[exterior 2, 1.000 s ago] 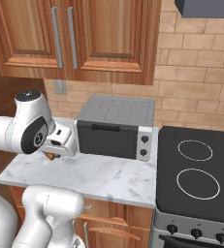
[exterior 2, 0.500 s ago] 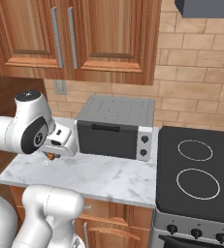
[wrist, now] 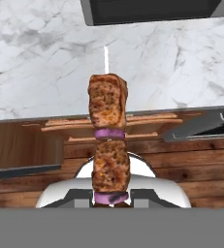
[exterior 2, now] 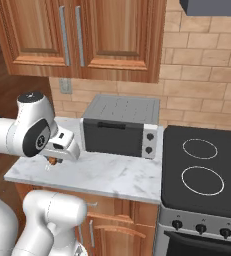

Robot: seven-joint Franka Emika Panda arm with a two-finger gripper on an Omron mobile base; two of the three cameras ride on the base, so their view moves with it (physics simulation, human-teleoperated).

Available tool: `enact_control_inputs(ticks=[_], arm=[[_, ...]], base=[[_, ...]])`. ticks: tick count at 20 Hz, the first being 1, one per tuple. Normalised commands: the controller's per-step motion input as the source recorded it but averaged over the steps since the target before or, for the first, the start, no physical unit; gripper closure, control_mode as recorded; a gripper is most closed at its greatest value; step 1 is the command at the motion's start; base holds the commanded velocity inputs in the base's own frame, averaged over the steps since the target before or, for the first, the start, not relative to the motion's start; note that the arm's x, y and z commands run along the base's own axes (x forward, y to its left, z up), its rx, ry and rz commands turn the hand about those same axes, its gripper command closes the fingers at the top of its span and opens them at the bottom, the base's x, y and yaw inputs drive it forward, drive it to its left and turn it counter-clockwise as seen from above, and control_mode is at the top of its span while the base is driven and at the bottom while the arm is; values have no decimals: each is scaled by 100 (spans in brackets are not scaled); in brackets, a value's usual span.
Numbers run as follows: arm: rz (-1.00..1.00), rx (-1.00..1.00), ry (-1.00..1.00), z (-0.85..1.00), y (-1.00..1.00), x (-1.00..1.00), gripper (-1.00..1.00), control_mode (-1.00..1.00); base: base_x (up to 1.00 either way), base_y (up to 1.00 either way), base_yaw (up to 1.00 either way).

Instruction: Store the kebab skewer in the freezer for long-term storage. Close the freezer door after placing the cooked food.

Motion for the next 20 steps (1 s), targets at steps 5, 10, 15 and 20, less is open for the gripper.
enact_control_inputs(ticks=[5,10,15,20], arm=[[0,0,0,0,0,0,100,100],[0,0,0,0,0,0,100,100],[0,0,0,0,0,0,100,100],[0,0,0,0,0,0,100,100]], base=[[-72,0,0],[-75,0,2],[-60,2,0],[-35,23,8]])
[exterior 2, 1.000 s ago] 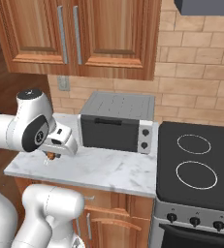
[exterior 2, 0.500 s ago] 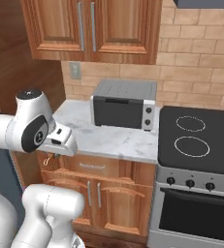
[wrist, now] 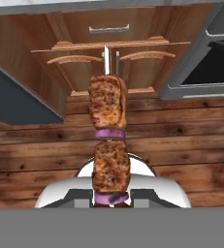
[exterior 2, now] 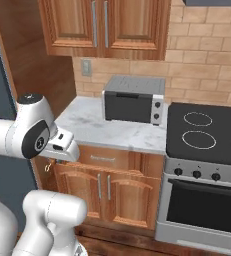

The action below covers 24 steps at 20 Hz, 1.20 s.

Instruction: Store the kebab skewer in the freezer for long-term storage. Close the freezer door after placing the cooked food.

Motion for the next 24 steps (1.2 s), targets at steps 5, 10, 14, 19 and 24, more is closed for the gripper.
enact_control_inputs(ticks=[5,10,14,19,24], arm=[[0,0,0,0,0,0,100,100],[0,0,0,0,0,0,100,100],[0,0,0,0,0,0,100,100],[0,0,0,0,0,0,100,100],[0,0,0,0,0,0,100,100]], base=[[-6,35,28],[-10,46,41],[-24,70,36],[-23,90,28],[-4,76,34]])
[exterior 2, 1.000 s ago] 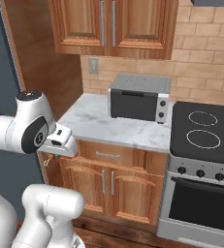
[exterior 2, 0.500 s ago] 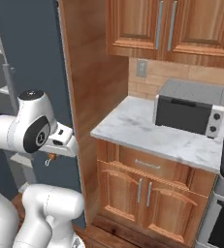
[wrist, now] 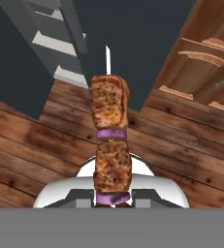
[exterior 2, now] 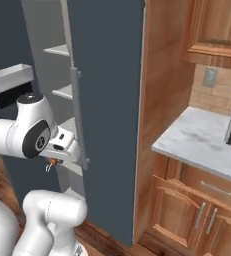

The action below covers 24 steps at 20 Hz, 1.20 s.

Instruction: Store the kebab skewer in the freezer for long-term storage. Close the freezer door after placing the cooked food.

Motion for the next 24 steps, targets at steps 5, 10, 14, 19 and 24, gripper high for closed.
enact_control_inputs(ticks=[5,10,14,19,24], arm=[[0,0,0,0,0,0,100,100],[0,0,0,0,0,0,100,100],[0,0,0,0,0,0,100,100],[0,0,0,0,0,0,100,100],[0,0,0,0,0,0,100,100]], base=[[0,54,39],[0,44,35],[8,27,17],[21,13,0],[36,19,-2]])
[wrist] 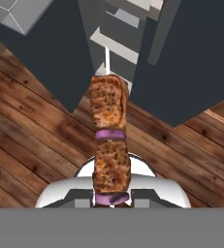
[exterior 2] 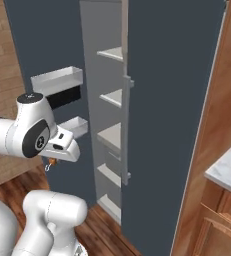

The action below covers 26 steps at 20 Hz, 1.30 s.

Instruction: Store the kebab skewer in the freezer for long-term storage. Close the freezer door after placing the cooked food.

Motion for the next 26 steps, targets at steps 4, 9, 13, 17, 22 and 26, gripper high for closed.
enact_control_inputs(ticks=[4,9,13,17,22,26], arm=[[0,0,0,0,0,0,100,100],[0,0,0,0,0,0,100,100],[0,0,0,0,0,0,100,100],[0,0,0,0,0,0,100,100],[0,0,0,0,0,0,100,100],[0,0,0,0,0,0,100,100]], base=[[31,32,-5],[30,8,-16],[38,2,-32],[35,28,-29],[35,58,-23],[30,46,-17]])
